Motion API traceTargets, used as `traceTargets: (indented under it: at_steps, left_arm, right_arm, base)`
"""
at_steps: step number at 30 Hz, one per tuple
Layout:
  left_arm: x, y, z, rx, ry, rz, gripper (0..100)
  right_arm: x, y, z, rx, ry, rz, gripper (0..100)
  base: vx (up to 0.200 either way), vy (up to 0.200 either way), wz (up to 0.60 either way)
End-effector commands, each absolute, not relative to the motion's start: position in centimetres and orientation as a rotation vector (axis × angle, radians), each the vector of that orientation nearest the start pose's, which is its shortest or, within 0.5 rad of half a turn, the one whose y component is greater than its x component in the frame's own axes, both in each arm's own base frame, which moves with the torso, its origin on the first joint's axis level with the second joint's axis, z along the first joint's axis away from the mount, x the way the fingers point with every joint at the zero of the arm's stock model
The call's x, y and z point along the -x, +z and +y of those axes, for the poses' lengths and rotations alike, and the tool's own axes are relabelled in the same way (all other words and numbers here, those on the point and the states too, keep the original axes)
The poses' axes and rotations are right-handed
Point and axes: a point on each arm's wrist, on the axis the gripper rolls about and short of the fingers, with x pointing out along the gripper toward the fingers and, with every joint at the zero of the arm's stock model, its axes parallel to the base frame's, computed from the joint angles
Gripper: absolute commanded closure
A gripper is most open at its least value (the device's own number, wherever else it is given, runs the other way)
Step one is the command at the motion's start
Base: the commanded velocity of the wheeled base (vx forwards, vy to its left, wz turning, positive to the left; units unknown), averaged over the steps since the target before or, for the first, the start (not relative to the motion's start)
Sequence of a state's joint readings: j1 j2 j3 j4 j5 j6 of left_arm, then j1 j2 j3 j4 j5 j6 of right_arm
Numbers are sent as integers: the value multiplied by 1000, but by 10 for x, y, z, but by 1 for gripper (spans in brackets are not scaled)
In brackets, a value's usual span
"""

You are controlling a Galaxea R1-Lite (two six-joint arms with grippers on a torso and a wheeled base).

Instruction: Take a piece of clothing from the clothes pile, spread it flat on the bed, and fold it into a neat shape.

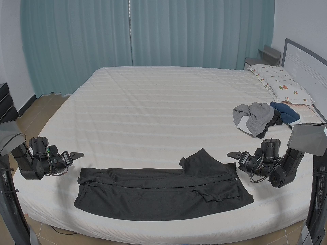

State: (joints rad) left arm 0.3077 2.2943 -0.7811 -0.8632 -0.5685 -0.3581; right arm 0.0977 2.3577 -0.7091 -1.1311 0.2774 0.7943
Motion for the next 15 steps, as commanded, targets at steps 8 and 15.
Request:
traceTargets:
  at_steps: [8,15]
  left_arm:
    - [-369,-25,65,592,-89,717,0]
    - [-368,-26,59,590,-100,731,0]
  right_arm:
    - [-360,-42,43,-826,132,648,0]
    - [-360,-43,43,-824,131,647,0]
  base:
    - [0,0,0]
    - [0,0,0]
